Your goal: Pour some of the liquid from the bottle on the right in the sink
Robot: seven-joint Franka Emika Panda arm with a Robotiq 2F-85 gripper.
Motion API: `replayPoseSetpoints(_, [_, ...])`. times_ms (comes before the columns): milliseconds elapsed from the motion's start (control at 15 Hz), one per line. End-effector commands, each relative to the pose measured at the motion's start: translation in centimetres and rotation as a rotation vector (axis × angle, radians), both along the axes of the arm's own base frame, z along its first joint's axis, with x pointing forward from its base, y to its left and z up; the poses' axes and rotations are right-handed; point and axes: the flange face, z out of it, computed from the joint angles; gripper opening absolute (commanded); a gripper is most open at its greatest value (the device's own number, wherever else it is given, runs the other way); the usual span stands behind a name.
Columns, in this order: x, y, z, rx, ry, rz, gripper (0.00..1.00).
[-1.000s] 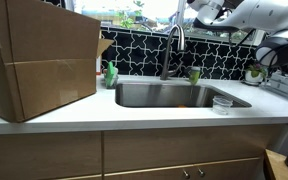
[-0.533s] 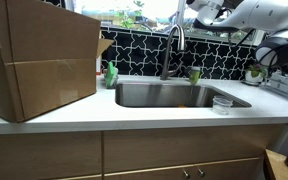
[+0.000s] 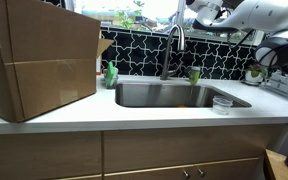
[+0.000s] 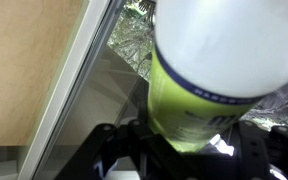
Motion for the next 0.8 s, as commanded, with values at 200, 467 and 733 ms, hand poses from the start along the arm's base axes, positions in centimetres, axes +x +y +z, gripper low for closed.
replayPoseSetpoints(200, [-0.7, -1.4, -1.3, 0.167, -0.014, 0.022, 0.41])
replayPoseSetpoints(467, [-1.4, -2.3, -2.4, 0.339, -0.071, 0.041, 0.41])
replayPoseSetpoints(733, [-2.3, -2.9, -2.9, 0.517, -0.153, 0.071, 0.41])
